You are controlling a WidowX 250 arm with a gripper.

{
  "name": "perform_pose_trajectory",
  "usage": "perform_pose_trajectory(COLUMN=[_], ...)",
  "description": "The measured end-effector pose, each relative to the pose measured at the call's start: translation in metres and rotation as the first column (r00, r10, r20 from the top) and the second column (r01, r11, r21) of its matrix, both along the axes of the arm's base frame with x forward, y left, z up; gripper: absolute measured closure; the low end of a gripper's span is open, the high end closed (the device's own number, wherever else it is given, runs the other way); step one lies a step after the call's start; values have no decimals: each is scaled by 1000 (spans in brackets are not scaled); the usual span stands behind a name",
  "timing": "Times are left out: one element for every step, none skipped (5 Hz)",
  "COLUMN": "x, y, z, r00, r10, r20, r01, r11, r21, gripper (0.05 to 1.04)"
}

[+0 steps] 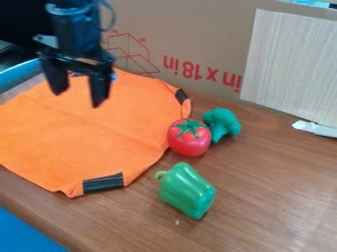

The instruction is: Put the red tomato on the bottom right side of the cloth

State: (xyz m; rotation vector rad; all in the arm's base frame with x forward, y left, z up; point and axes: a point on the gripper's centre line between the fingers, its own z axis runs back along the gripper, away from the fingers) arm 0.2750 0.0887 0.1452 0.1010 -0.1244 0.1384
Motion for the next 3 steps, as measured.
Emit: perform_pose_trajectory(x=[17, 31, 42], y=[-22, -38, -51], z=[-13, -23, -34], r00=[998, 995, 993], r10=[-23, -30, -34], r20=[-54, -94, -111], r01=[23, 26, 27], r11=[1000, 999, 998], r21=[-16, -44, -65], gripper=[84, 85, 85])
